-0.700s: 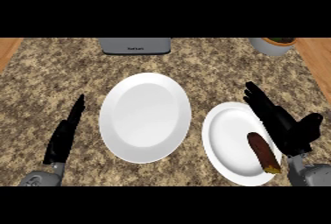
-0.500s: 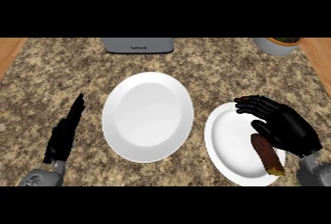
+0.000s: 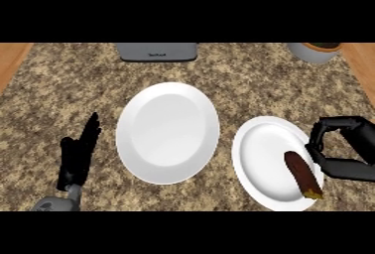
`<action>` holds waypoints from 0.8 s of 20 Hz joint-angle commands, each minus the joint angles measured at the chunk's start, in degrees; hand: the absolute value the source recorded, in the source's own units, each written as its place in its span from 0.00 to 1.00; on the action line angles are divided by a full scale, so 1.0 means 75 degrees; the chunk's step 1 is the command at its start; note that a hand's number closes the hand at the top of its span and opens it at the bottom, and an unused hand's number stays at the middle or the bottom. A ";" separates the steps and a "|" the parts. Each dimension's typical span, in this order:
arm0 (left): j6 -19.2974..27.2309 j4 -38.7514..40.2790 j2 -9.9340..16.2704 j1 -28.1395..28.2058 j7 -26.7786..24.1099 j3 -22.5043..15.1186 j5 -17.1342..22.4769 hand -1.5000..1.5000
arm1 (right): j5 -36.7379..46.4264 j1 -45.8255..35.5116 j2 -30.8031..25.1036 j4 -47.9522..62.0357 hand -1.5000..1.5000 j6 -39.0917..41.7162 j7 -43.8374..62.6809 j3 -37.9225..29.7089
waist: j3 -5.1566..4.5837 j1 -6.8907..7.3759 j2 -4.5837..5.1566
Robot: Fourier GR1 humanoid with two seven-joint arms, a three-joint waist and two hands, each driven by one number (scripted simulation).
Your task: Pick the sweet potato from the plate and place it in the plate
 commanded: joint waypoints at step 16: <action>0.0082 -0.0719 -0.0051 -0.0003 0.0836 -0.0059 -0.0114 0.50 | 0.3086 -0.0333 -0.1332 0.2317 0.00 0.1580 -0.4238 0.0441 | -0.0012 0.0220 0.0054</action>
